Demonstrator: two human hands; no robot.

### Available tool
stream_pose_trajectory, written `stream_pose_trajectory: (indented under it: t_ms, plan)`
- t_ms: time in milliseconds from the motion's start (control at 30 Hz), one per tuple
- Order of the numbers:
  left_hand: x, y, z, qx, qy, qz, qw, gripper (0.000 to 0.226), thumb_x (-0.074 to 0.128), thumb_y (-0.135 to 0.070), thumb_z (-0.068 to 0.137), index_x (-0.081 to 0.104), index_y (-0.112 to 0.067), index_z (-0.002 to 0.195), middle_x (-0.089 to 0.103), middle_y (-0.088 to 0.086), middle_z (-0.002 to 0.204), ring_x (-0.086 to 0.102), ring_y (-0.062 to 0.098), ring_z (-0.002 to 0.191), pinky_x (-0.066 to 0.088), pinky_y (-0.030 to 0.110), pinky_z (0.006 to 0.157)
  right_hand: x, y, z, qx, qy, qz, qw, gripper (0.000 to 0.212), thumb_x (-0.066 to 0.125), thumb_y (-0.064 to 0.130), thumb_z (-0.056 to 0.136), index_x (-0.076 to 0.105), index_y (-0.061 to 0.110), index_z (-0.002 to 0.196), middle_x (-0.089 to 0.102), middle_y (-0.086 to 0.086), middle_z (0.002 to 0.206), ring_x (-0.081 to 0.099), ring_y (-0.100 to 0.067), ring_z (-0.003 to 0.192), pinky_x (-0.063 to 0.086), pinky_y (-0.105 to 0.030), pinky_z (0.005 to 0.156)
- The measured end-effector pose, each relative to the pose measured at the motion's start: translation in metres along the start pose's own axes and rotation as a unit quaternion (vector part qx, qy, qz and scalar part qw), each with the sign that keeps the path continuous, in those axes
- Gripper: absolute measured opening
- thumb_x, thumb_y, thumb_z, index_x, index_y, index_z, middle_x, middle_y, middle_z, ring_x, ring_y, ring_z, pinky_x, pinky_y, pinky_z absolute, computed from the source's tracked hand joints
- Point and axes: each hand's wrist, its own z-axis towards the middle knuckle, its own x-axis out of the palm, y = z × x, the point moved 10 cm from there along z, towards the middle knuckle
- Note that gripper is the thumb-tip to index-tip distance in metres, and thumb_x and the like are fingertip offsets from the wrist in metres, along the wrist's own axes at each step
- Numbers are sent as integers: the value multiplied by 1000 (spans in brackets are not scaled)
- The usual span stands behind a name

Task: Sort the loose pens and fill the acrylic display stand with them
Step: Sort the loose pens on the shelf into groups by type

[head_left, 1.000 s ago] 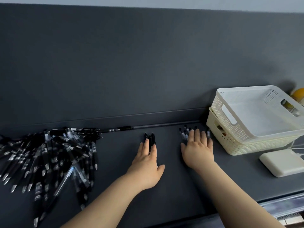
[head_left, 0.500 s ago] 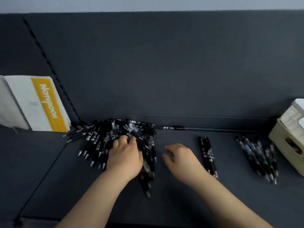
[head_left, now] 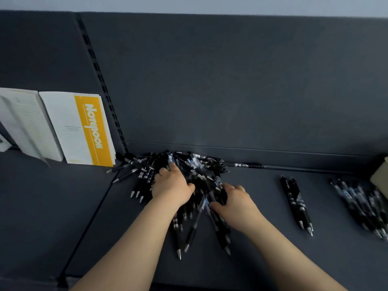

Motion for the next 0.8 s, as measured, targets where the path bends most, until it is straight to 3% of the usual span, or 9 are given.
stream_pose_trajectory:
  t_ms: [133, 267, 333, 400, 533, 600, 700, 733, 800]
  plan:
    - [1, 3, 12, 1, 15, -39, 999, 94, 58, -42, 87, -6, -15, 150, 39, 14, 137, 59, 27, 102, 54, 37, 77, -3, 0, 0, 23, -10, 8, 1000, 28, 56, 30, 83, 50, 11, 103, 49, -10, 105, 52, -27, 95, 45, -30, 74]
    - [-3, 9, 10, 11, 22, -110, 994, 85, 51, -31, 93, -9, -14, 150, 61, 9, 103, 60, 19, 69, 44, 28, 50, -5, 3, 0, 22, -23, 20, 999, 33, 55, 22, 84, 46, 7, 112, 57, -10, 99, 52, -23, 80, 42, -28, 63]
    - [-3, 15, 6, 10, 32, -194, 980, 80, 47, -26, 95, -9, -15, 150, 57, 2, 81, 53, 17, 59, 43, 28, 51, -8, 0, -1, 21, -37, 62, 997, 40, 52, 14, 85, 39, 6, 122, 58, -7, 82, 52, -21, 69, 41, -30, 55]
    - [-3, 22, 1, 13, 39, -286, 957, 76, 45, -23, 95, -7, -18, 151, 52, 0, 76, 52, 19, 64, 45, 32, 58, -13, -4, -4, 20, -47, 93, 994, 41, 48, 13, 88, 37, 6, 127, 54, -2, 74, 50, -16, 61, 39, -26, 50]
    - [-10, 32, -21, 38, 8, -460, 887, 75, 47, -16, 93, 1, -28, 151, 53, 4, 77, 44, 20, 65, 44, 32, 59, -26, -10, -8, 9, -67, 129, 989, 47, 44, 15, 91, 35, 9, 136, 55, 2, 78, 48, -7, 62, 36, -16, 51]
    - [-14, 29, -35, 58, -9, -520, 852, 74, 47, -11, 93, 5, -28, 151, 50, 5, 75, 44, 17, 63, 44, 30, 60, -30, -14, -12, 8, -75, 164, 984, 49, 42, 13, 89, 36, 11, 137, 60, -1, 81, 52, -11, 64, 43, -23, 57]
    - [-8, 10, -56, 85, 37, -625, 775, 50, 49, -2, 92, 40, -19, 138, 51, 1, 80, 47, 12, 66, 44, 27, 57, -35, -20, -21, 6, -93, 213, 973, 50, 42, 13, 88, 35, 16, 138, 65, -3, 92, 56, -16, 74, 45, -28, 65]
    - [-3, 0, -64, 87, 70, -660, 743, 39, 49, 1, 91, 51, -16, 126, 50, 1, 79, 48, 11, 66, 44, 25, 56, -37, -20, -25, -5, -96, 224, 970, 45, 42, 13, 89, 41, 17, 133, 63, -2, 86, 53, -14, 68, 41, -26, 61]
    - [11, -20, -77, 79, 140, -718, 677, 27, 50, 7, 89, 59, -11, 107, 52, 2, 76, 50, 12, 66, 45, 24, 55, -40, -18, -35, -29, -96, 254, 962, 23, 43, 10, 88, 55, 21, 104, 53, 2, 67, 43, -10, 53, 36, -23, 53]
